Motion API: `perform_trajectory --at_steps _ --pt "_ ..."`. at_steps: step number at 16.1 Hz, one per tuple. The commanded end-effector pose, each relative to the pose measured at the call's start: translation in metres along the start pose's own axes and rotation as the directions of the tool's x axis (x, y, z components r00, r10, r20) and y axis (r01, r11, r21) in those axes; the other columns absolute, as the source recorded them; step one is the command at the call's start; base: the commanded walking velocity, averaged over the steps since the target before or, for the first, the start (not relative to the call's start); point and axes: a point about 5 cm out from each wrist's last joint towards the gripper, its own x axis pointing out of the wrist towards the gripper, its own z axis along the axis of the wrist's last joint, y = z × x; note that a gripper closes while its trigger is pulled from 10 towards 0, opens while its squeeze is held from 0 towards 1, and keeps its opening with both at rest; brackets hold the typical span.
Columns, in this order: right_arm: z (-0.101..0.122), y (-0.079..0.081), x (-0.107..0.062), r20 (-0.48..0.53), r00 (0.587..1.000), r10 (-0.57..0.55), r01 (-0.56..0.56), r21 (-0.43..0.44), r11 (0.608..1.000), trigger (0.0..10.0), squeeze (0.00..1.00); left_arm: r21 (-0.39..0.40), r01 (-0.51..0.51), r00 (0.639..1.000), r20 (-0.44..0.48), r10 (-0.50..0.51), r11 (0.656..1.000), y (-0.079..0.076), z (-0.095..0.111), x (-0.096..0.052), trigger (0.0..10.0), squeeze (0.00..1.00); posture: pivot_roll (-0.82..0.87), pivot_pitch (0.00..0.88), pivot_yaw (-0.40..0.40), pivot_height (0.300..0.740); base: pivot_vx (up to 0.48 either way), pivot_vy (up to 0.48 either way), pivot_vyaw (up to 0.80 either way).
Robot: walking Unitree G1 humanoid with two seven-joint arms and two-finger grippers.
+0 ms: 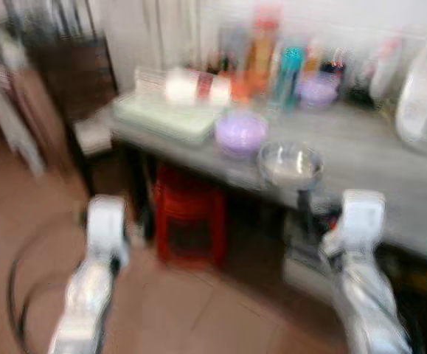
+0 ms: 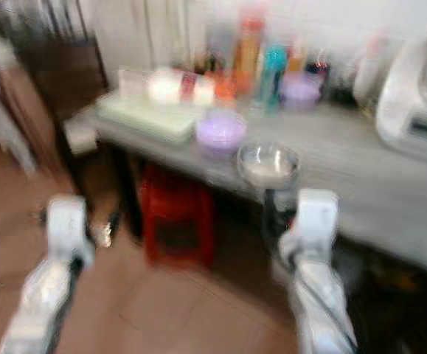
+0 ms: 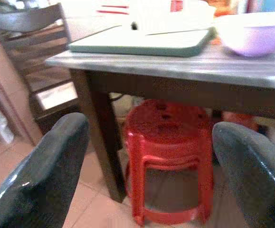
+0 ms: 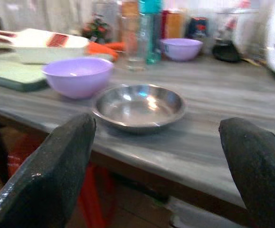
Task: Setting the table
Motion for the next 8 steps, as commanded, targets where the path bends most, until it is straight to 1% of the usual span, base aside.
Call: perform_trajectory --at_steps 1,2,3,4,5,8 --pt "0.006 0.0 0.0 0.033 0.999 -0.017 0.018 -0.018 1.0 10.0 0.0 0.004 -0.002 0.999 0.044 0.002 1.0 0.003 0.01 0.004 10.0 0.0 -0.02 0.0 -0.013 0.74 0.0 0.0 0.0" --pt "0.008 -0.002 -0.004 0.054 0.998 -0.021 0.024 -0.048 0.999 10.0 0.0 0.021 -0.054 0.995 0.086 0.052 0.998 0.01 0.016 0.004 10.0 0.0 -0.02 0.0 -0.017 0.74 0.0 0.0 0.0" --pt "0.008 -0.003 -0.007 0.053 0.998 -0.023 0.025 -0.042 0.999 10.0 0.0 0.012 -0.086 0.99 0.112 0.084 0.996 0.015 0.02 0.003 10.0 0.0 -0.02 0.0 -0.017 0.74 0.0 0.0 0.0" --pt "0.007 -0.003 -0.011 0.054 0.998 -0.025 0.028 -0.054 0.998 10.0 0.0 0.027 -0.11 0.983 0.149 0.105 0.994 0.018 0.025 0.003 10.0 0.0 -0.02 0.0 -0.018 0.74 0.0 0.0 0.0" --pt "0.009 -0.003 -0.017 0.071 0.997 -0.029 0.035 -0.079 0.996 10.0 0.0 0.024 -0.124 0.975 0.191 0.117 0.992 0.019 0.034 0.002 10.0 0.0 -0.02 0.0 -0.018 0.74 0.0 0.0 0.0" --pt "0.011 0.0 -0.019 0.082 0.996 -0.02 0.026 -0.071 0.997 10.0 0.0 0.015 -0.111 0.973 0.205 0.106 0.994 0.017 0.037 0.002 10.0 0.0 -0.02 0.0 -0.015 0.74 0.0 0.0 0.0"
